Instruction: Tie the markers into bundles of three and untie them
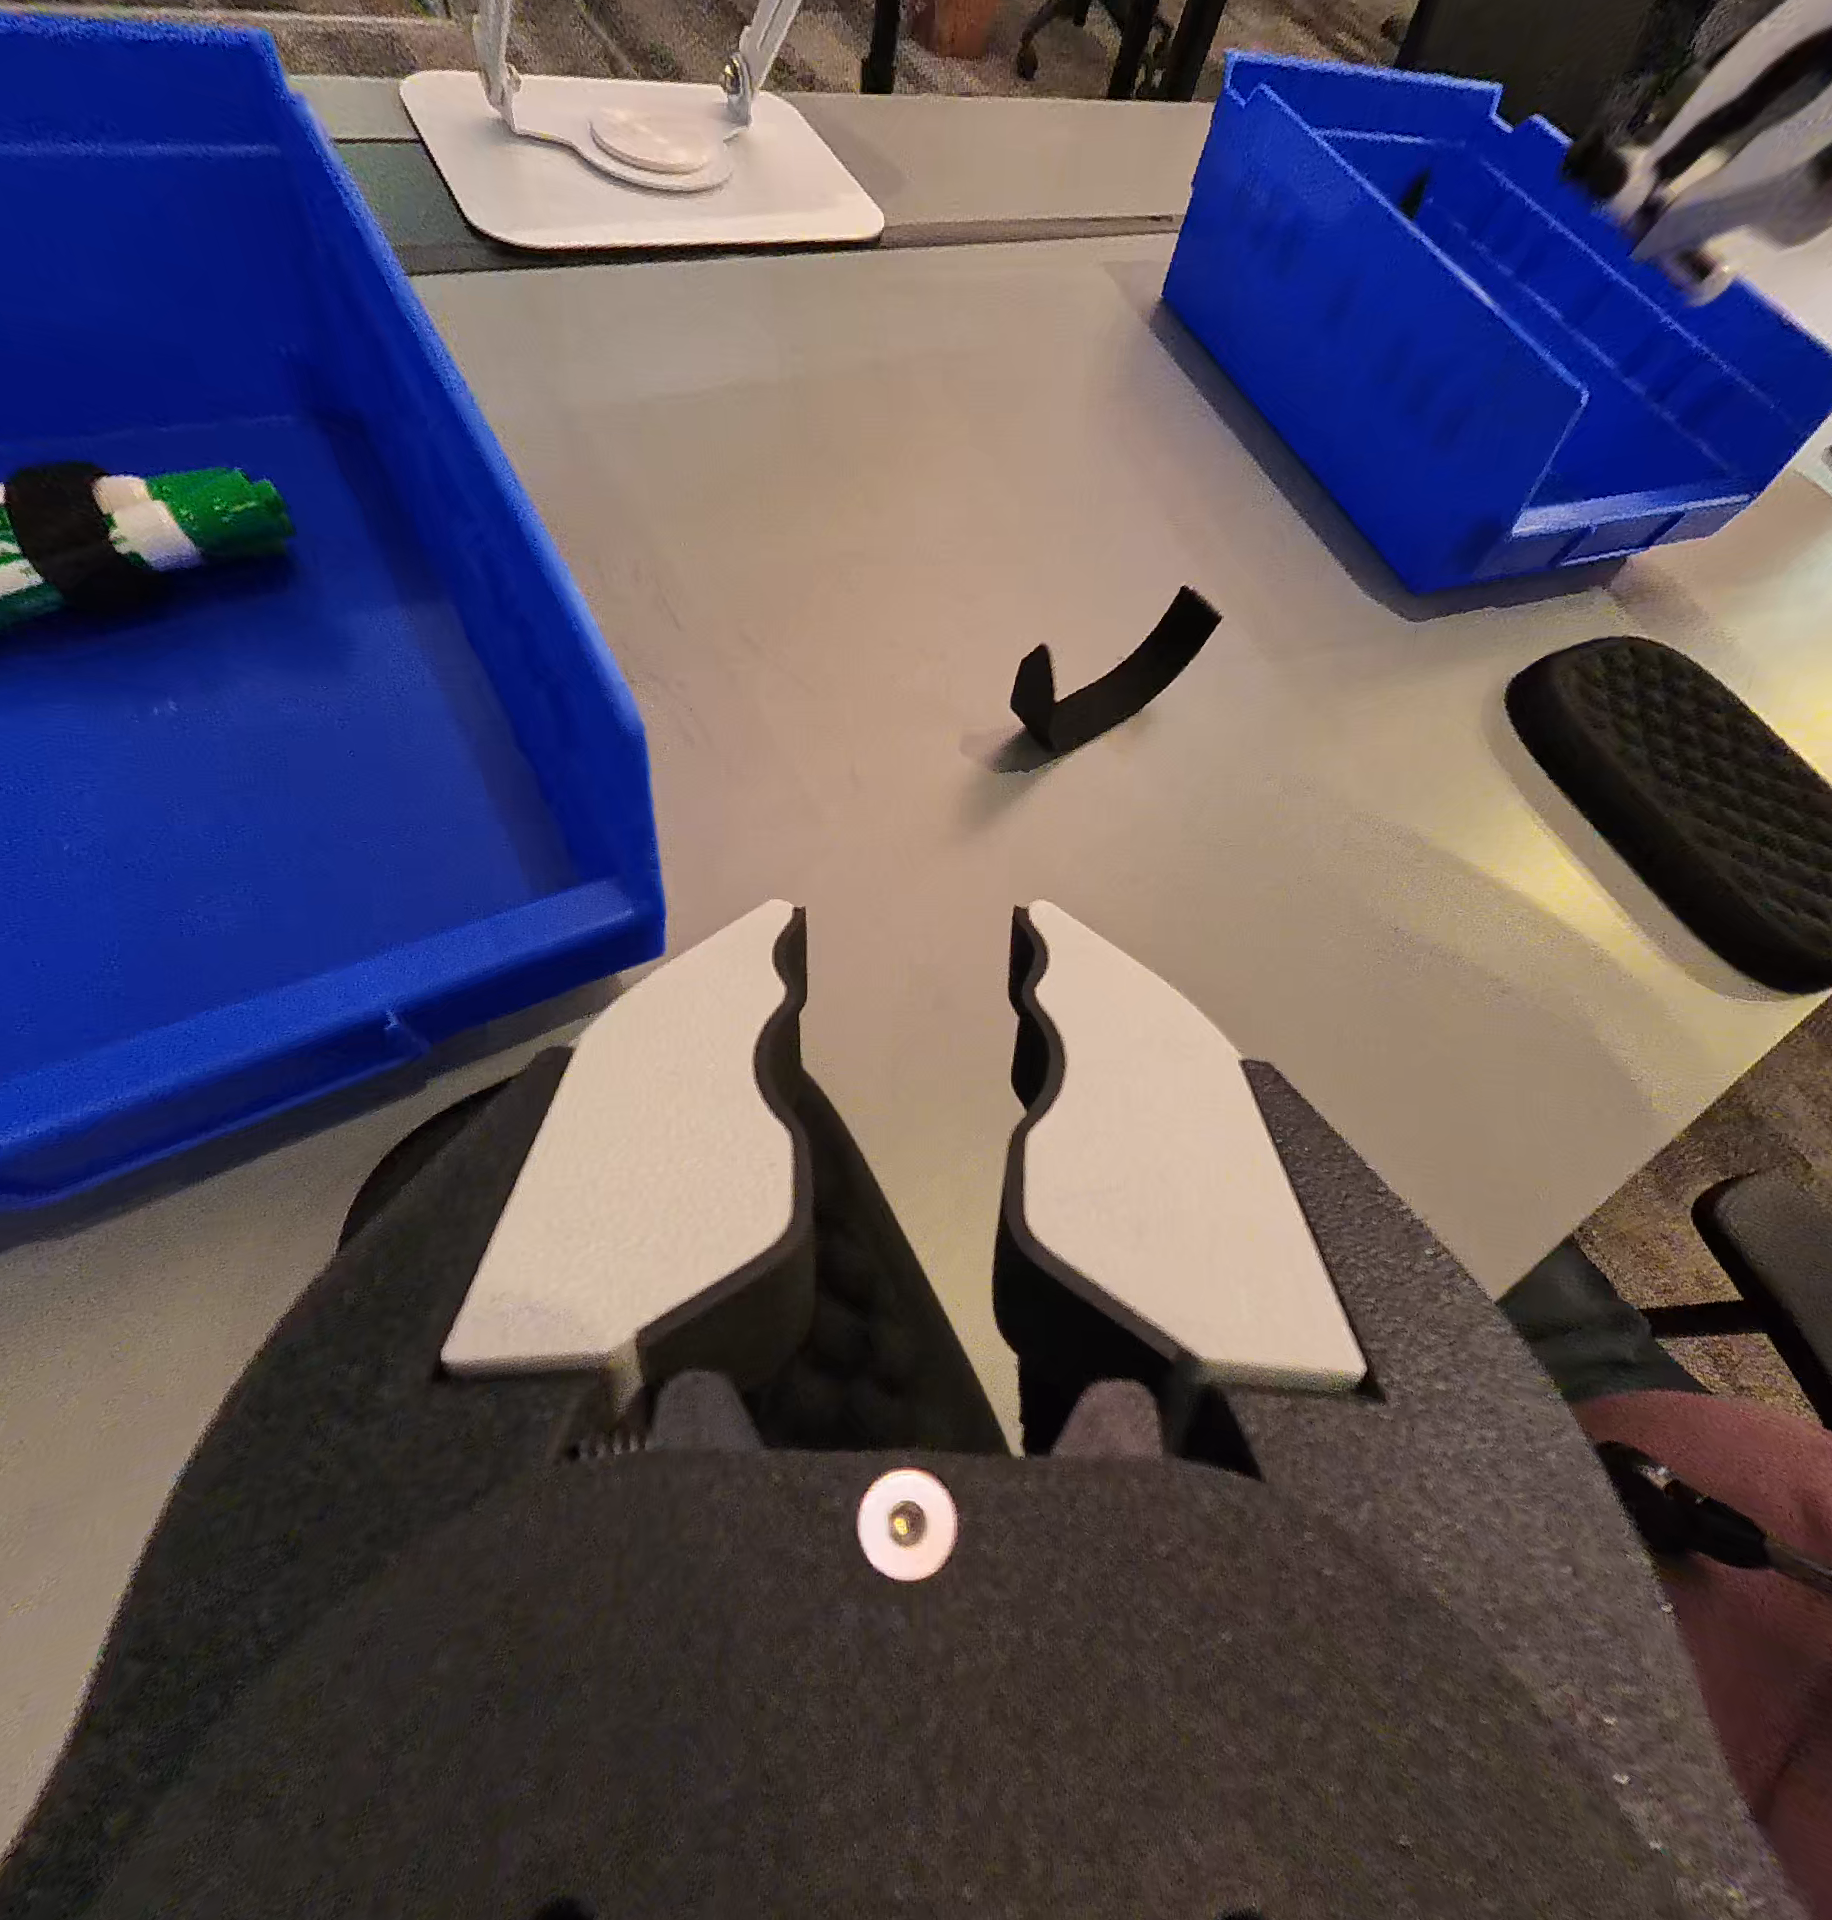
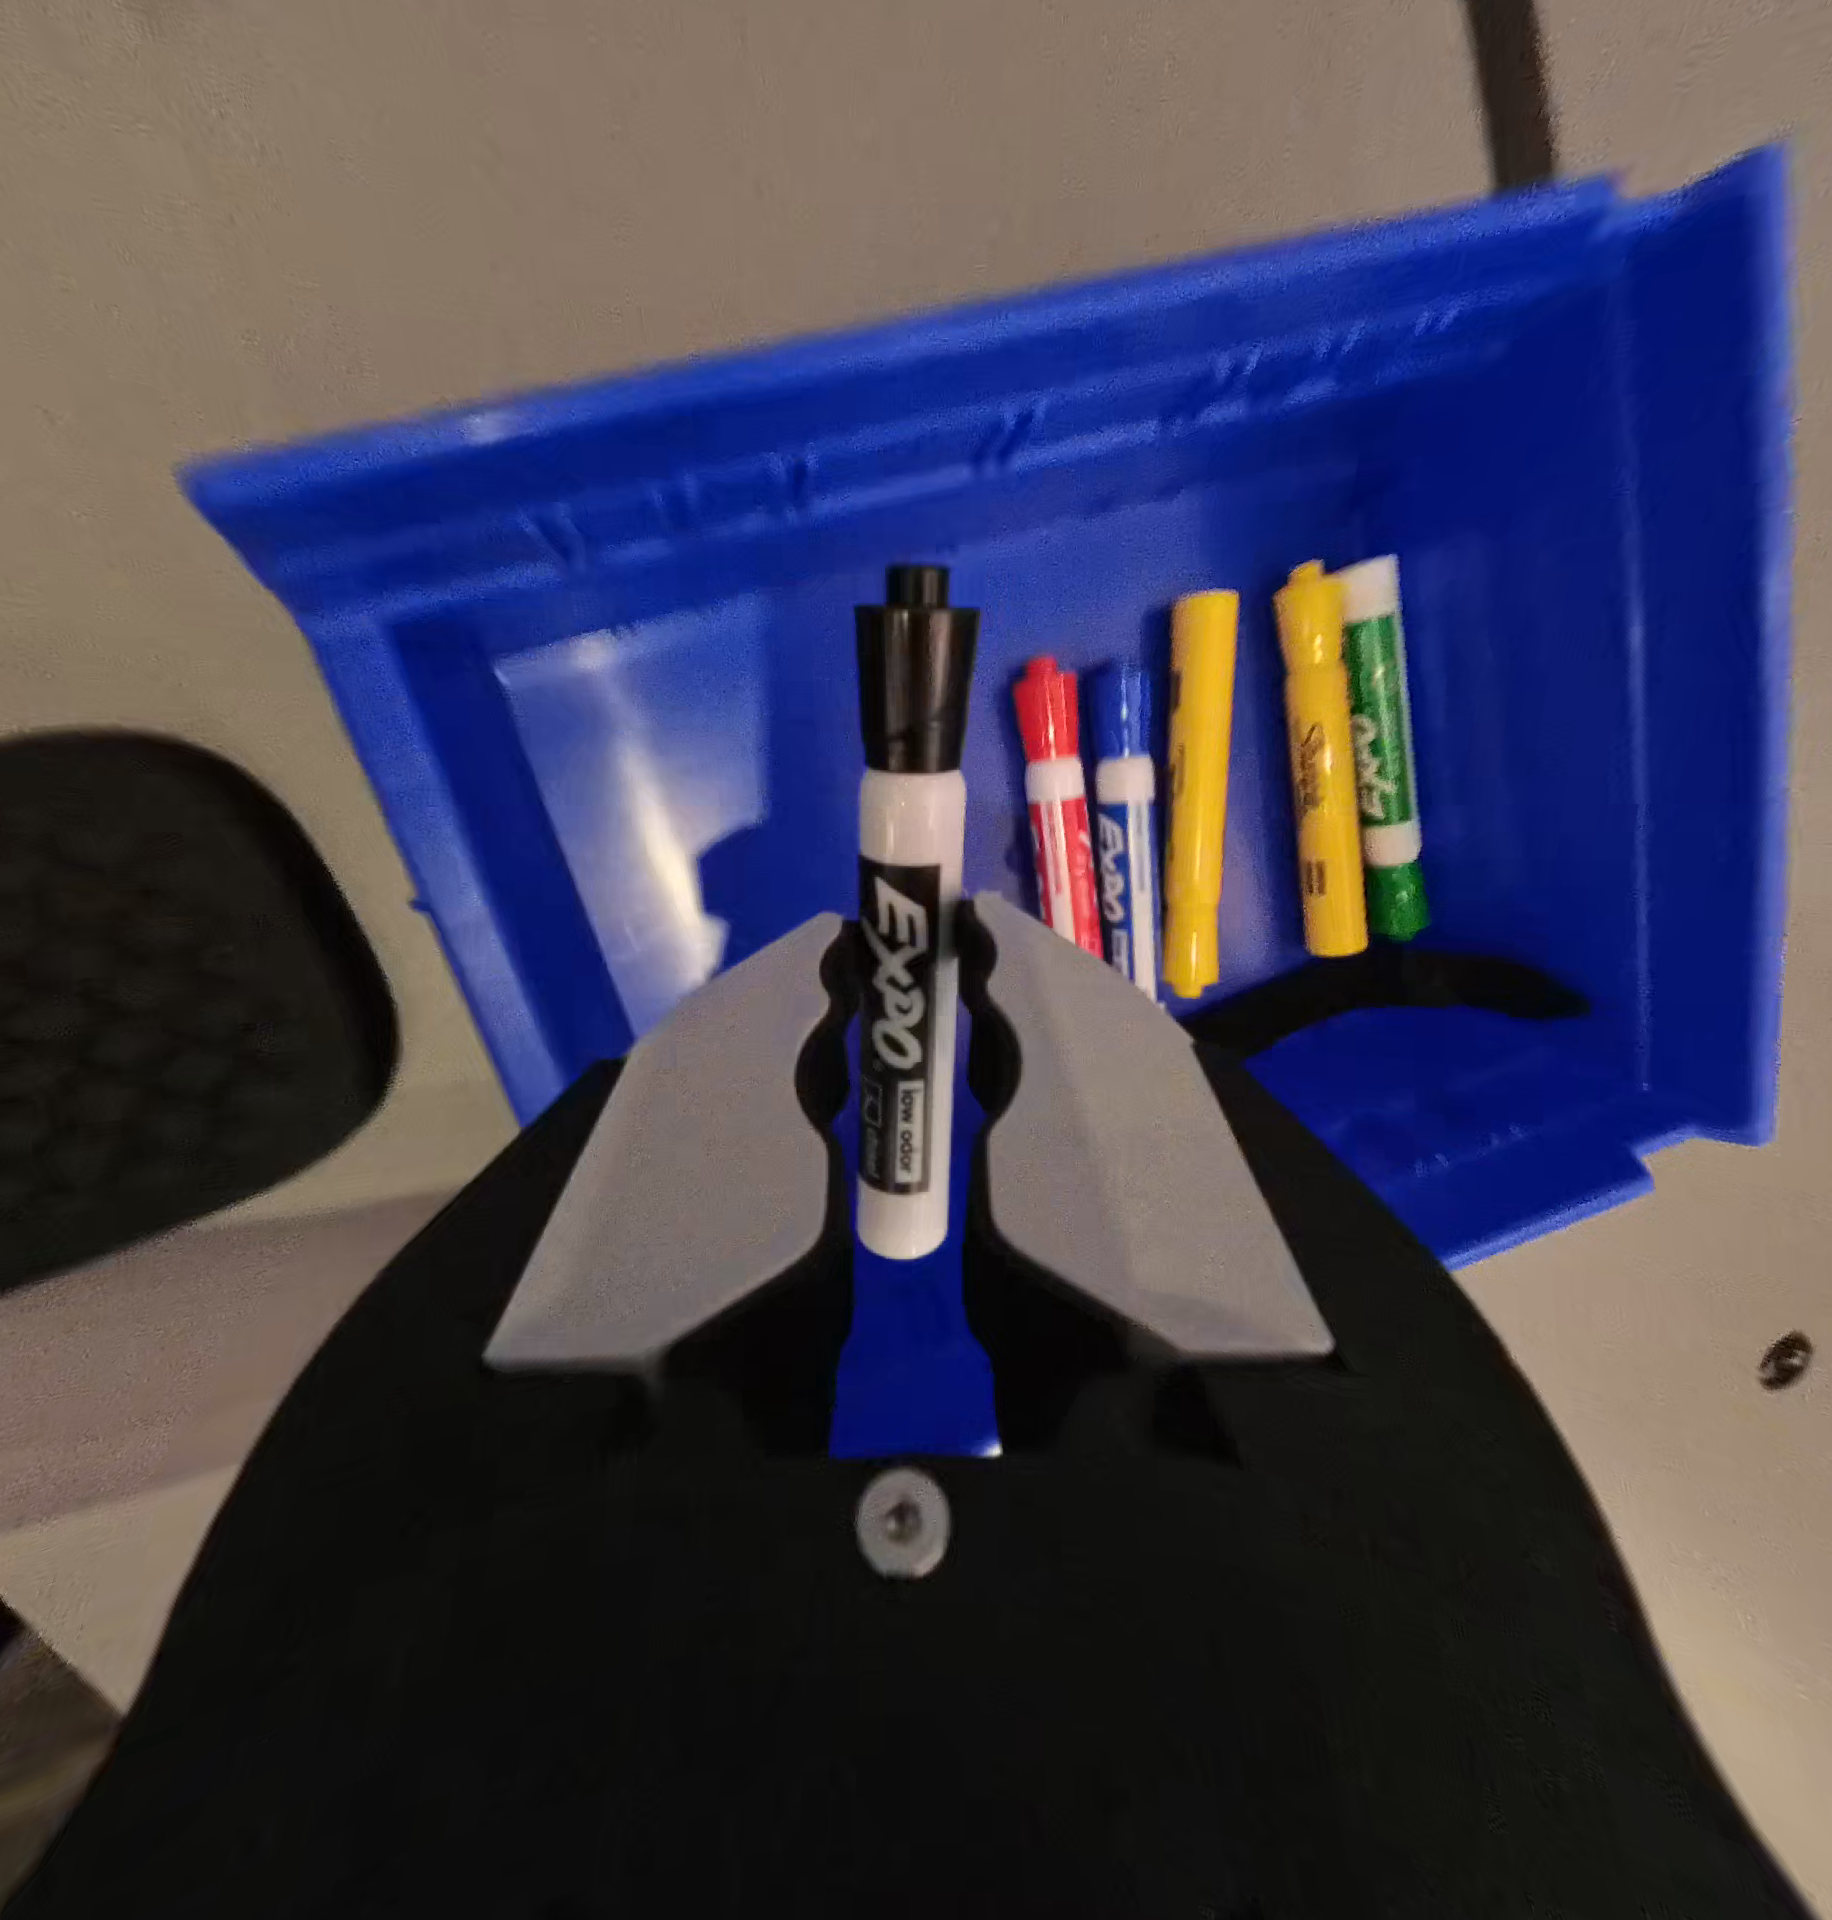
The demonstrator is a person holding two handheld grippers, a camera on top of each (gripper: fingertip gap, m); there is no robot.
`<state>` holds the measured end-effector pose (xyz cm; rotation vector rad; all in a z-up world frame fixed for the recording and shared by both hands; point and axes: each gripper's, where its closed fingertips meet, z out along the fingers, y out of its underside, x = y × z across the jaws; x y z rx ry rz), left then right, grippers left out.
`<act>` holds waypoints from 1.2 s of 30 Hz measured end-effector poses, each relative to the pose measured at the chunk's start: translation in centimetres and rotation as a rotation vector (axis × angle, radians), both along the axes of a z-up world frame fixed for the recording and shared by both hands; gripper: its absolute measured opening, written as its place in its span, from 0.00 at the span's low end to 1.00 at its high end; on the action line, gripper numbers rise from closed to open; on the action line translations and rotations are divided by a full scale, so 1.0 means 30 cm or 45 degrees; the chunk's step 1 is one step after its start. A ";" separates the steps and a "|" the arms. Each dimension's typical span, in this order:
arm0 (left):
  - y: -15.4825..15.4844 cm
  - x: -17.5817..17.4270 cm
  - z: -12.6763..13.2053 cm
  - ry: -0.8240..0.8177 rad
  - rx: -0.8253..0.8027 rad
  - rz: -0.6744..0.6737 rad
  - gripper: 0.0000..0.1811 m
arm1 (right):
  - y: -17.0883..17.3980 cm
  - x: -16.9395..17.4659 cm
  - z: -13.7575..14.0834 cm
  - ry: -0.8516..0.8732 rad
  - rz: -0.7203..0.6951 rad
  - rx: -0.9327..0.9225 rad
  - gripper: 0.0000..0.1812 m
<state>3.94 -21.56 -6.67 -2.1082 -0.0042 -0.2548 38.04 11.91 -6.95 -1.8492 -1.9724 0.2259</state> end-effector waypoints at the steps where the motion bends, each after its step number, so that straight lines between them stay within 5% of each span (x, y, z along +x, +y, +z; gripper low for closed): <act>1: 0.006 0.005 0.001 0.013 -0.010 -0.001 0.21 | 0.025 0.024 -0.073 -0.115 0.029 0.020 0.11; 5: 0.036 0.025 0.009 0.052 -0.029 0.004 0.21 | 0.072 0.026 -0.259 -0.334 0.127 0.033 0.13; 9: 0.048 0.060 -0.004 0.084 -0.069 -0.031 0.21 | 0.158 0.034 -0.306 -0.389 0.089 0.145 0.16; 13: 0.032 0.063 -0.018 0.104 -0.085 -0.031 0.21 | 0.129 -0.078 -0.085 -0.002 0.041 0.253 0.18; 16: 0.026 0.056 -0.023 0.076 -0.076 -0.026 0.21 | -0.153 -0.275 0.156 0.437 0.210 0.179 0.16; 18: 0.025 0.051 -0.028 0.074 -0.077 -0.029 0.21 | -0.352 -0.386 0.186 0.528 0.344 0.172 0.13; 20: 0.024 0.051 -0.032 0.059 -0.074 -0.033 0.21 | -0.469 -0.482 0.093 0.502 0.308 0.114 0.14; 25: 0.000 0.066 -0.043 0.012 -0.066 -0.048 0.21 | -0.568 -0.659 -0.181 0.595 -0.249 -0.385 0.17; 30: -0.031 0.075 -0.046 0.026 -0.069 -0.081 0.21 | -0.548 -0.727 -0.269 0.700 -0.496 -0.484 0.27; 31: -0.036 0.074 -0.044 0.026 -0.066 -0.082 0.21 | -0.541 -0.728 -0.294 0.654 -0.505 -0.462 0.23; 32: -0.039 0.073 -0.039 0.019 -0.058 -0.083 0.21 | -0.540 -0.727 -0.315 0.607 -0.489 -0.445 0.07; 36: -0.053 0.066 -0.021 0.001 -0.017 -0.079 0.21 | -0.563 -0.736 -0.246 0.674 -0.377 -0.515 0.02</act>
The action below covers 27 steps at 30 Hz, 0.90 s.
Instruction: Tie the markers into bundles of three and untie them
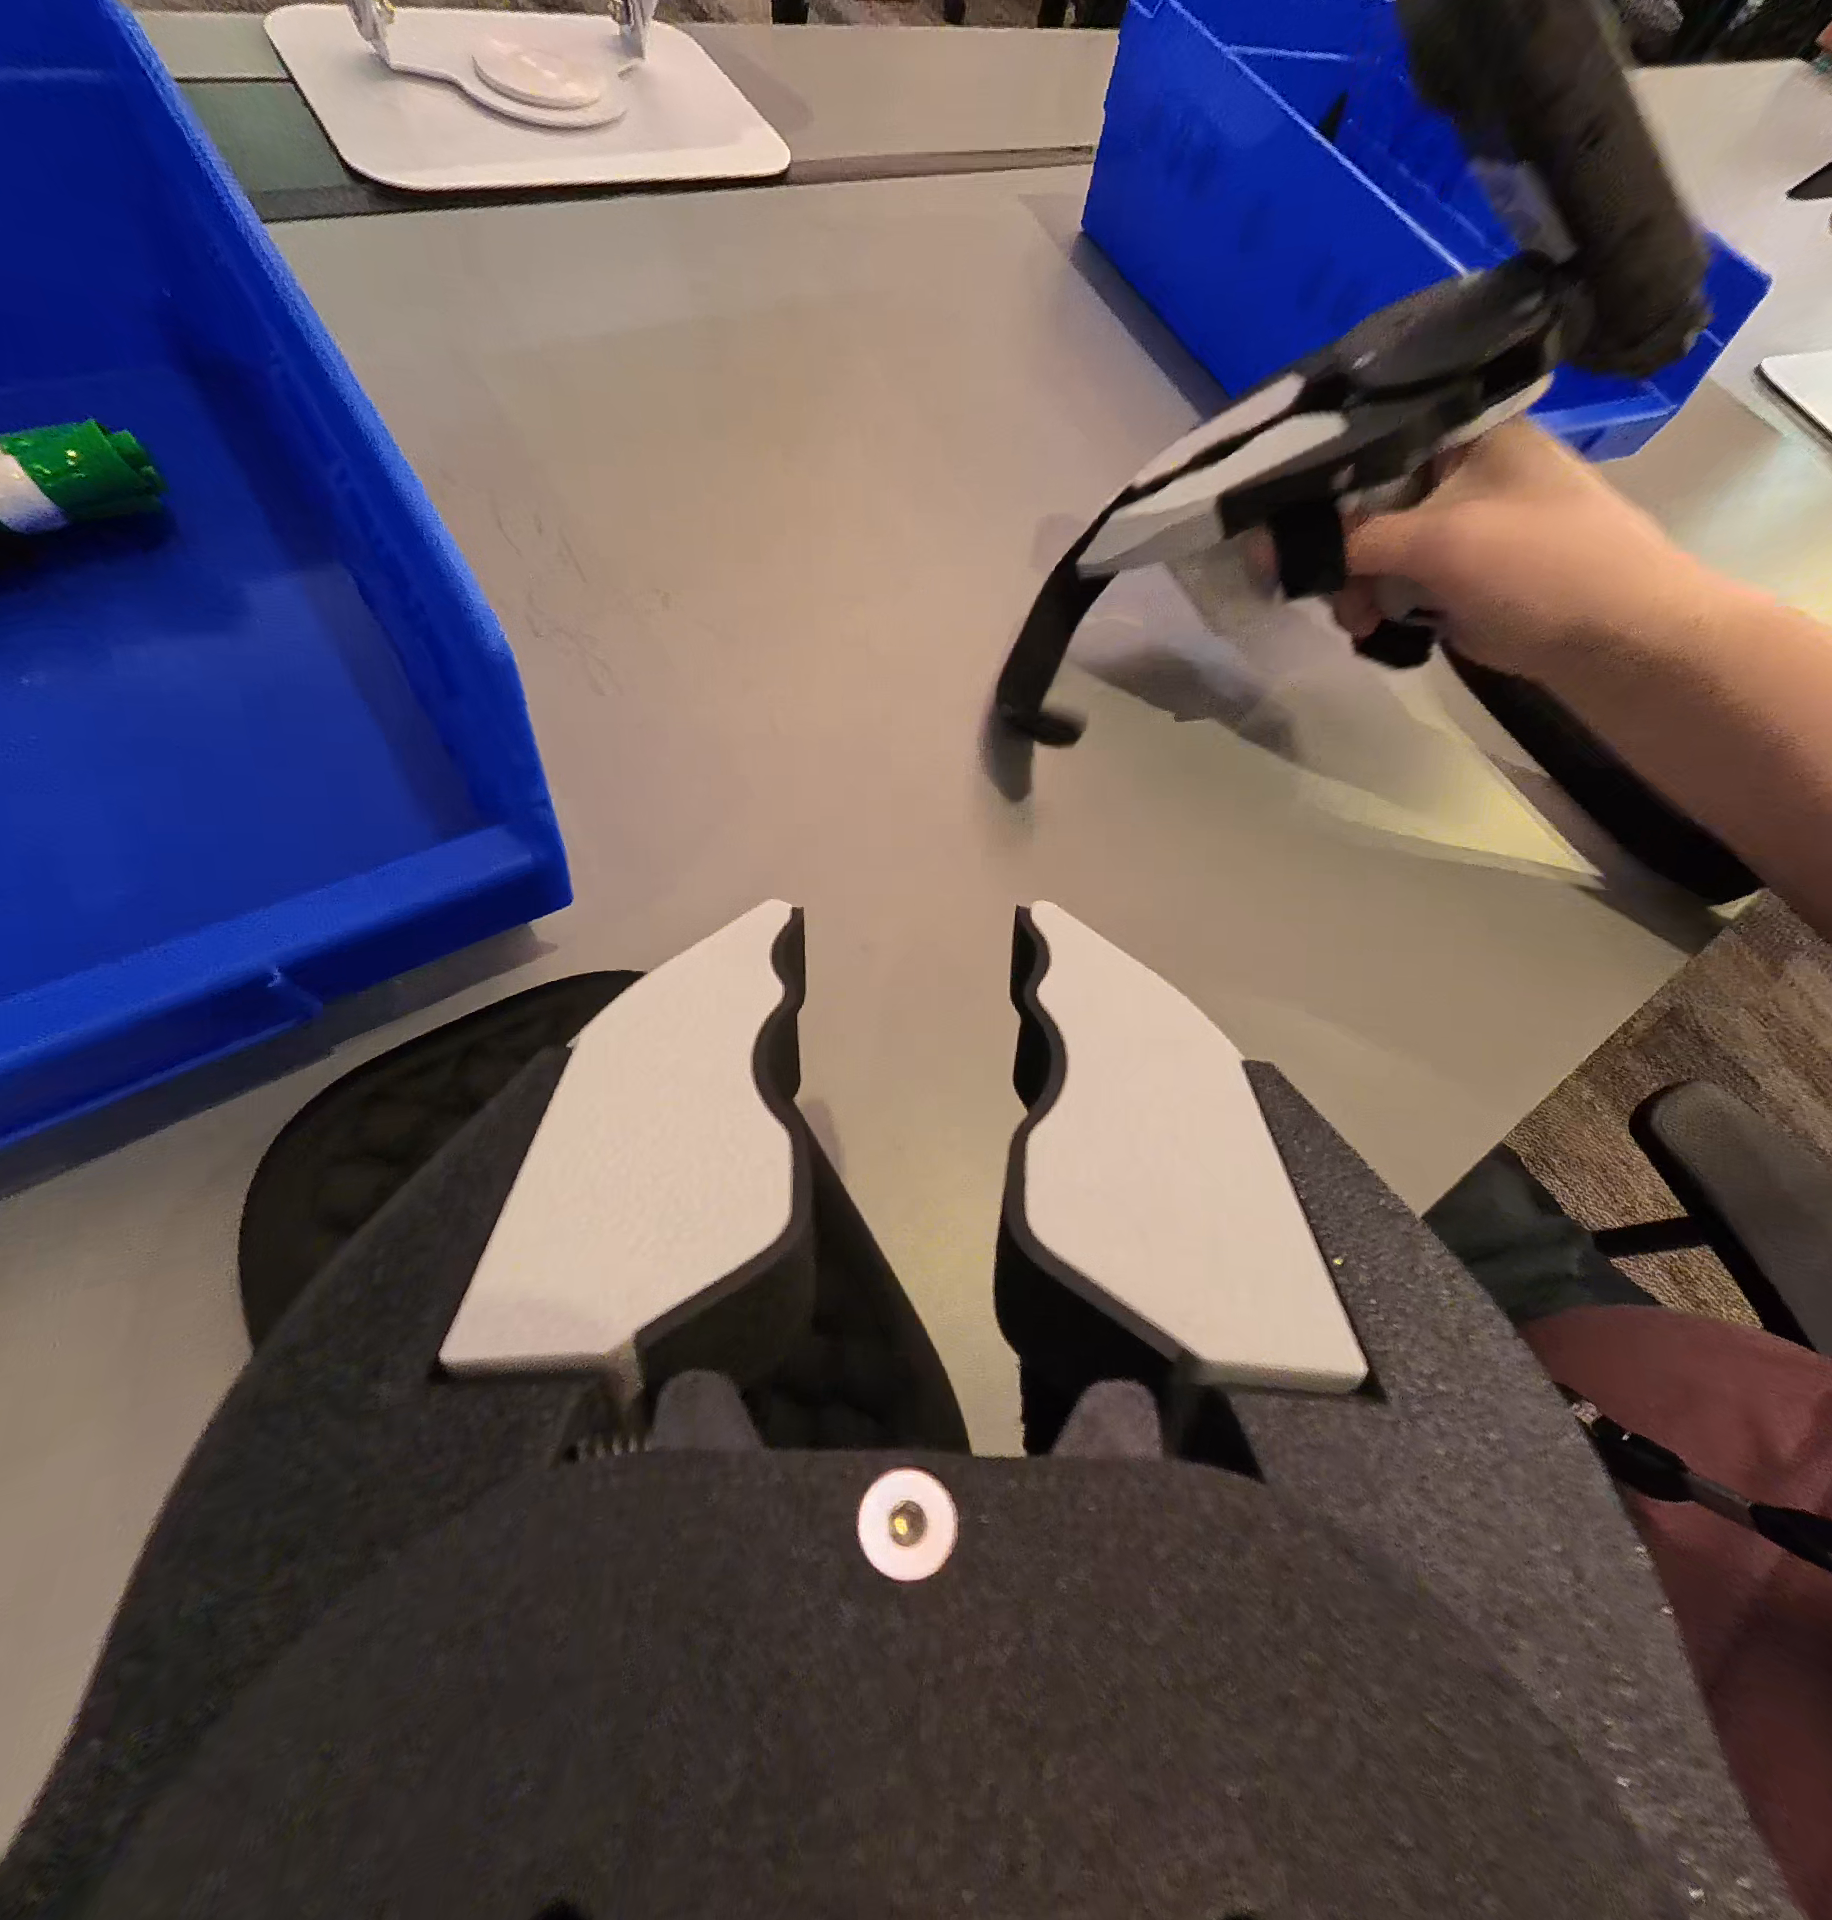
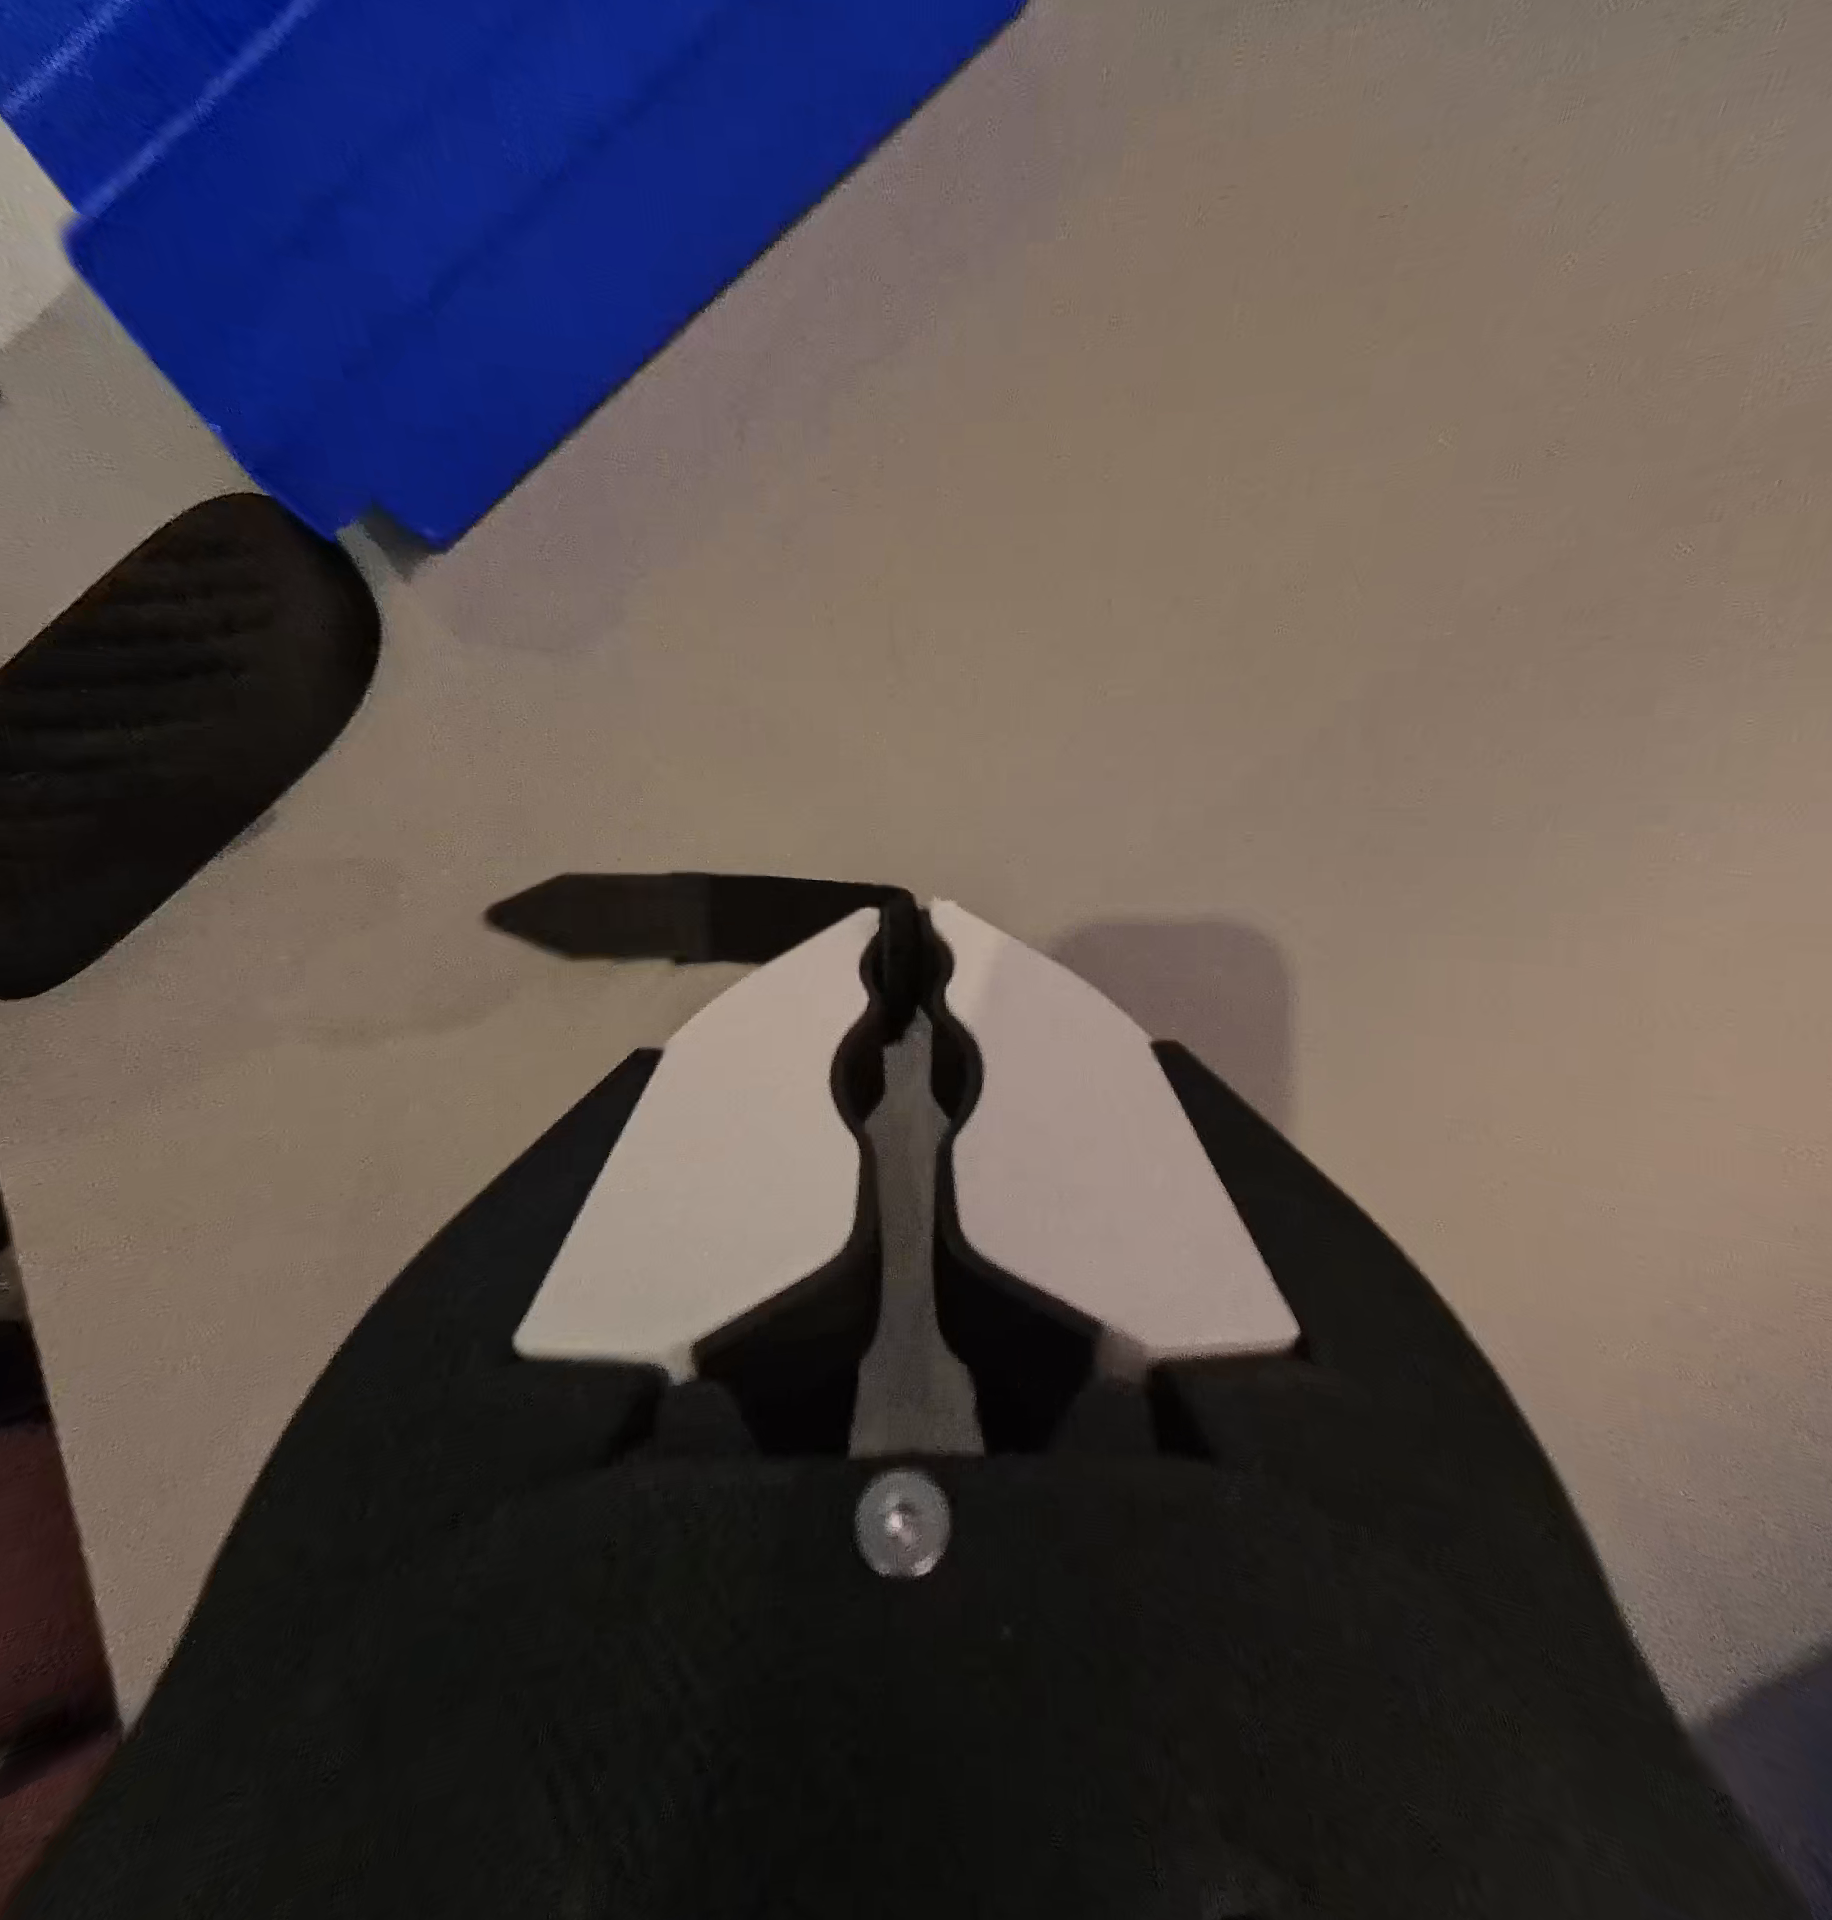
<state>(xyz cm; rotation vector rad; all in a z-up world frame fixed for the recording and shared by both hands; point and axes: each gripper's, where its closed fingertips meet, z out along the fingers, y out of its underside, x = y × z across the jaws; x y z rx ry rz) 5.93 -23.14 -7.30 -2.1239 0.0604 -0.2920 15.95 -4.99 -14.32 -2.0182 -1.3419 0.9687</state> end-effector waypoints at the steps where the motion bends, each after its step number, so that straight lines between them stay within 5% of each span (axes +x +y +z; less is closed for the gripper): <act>1: -0.005 -0.004 -0.001 0.005 0.000 0.003 0.21 | 0.010 0.015 0.048 0.013 0.027 0.043 0.02; 3: -0.015 -0.017 -0.005 0.020 -0.008 0.013 0.21 | 0.081 0.081 0.183 -0.009 0.098 0.214 0.02; 6: -0.027 -0.037 -0.004 0.035 -0.016 0.034 0.21 | 0.341 0.283 0.430 -0.206 0.260 0.705 0.02; 8: -0.031 -0.049 0.005 0.049 -0.012 0.050 0.21 | 0.534 0.458 0.483 -0.419 0.405 0.817 0.02; 12: -0.025 -0.080 0.029 0.094 -0.003 0.121 0.21 | 0.867 0.750 0.357 -0.860 0.425 0.738 0.03; 16: -0.021 -0.104 0.026 0.135 -0.063 0.192 0.21 | 0.999 0.879 0.177 -1.218 0.545 0.671 0.03; 20: -0.005 -0.112 0.034 0.182 -0.080 0.237 0.21 | 1.060 0.877 0.081 -1.268 0.628 0.711 0.04; 22: 0.009 -0.107 0.038 0.185 -0.086 0.241 0.21 | 1.097 0.862 0.059 -1.289 0.601 0.772 0.14; 27: 0.023 -0.084 0.047 0.192 -0.097 0.217 0.21 | 1.142 0.851 0.121 -1.308 0.507 0.902 0.24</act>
